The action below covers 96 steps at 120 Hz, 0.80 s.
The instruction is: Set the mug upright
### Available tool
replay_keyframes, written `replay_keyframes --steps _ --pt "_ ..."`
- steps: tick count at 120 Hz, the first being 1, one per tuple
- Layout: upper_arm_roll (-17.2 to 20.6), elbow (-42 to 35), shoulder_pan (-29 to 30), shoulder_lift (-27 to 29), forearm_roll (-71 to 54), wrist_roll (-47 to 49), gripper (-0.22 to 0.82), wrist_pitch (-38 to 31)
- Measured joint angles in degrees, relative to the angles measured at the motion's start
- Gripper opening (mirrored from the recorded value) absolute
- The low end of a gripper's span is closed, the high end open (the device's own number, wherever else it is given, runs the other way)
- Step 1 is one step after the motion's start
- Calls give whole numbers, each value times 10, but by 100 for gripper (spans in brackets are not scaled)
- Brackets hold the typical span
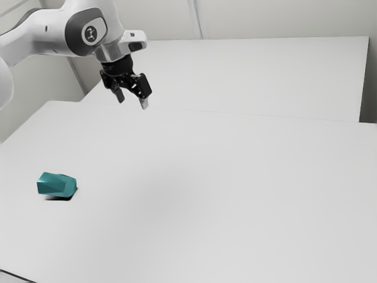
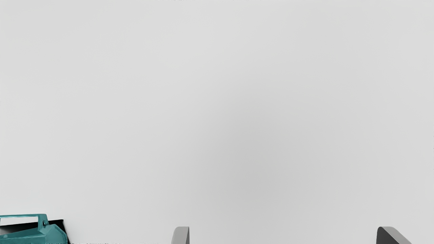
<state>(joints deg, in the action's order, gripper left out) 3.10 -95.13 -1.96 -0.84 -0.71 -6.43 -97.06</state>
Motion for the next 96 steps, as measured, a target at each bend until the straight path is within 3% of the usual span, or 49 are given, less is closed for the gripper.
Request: replay_keyframes --steps 47,96 --pt "7 -4 52 14 -7 54 60 -1" --pt "4 -183 144 84 30 41 60 -79"
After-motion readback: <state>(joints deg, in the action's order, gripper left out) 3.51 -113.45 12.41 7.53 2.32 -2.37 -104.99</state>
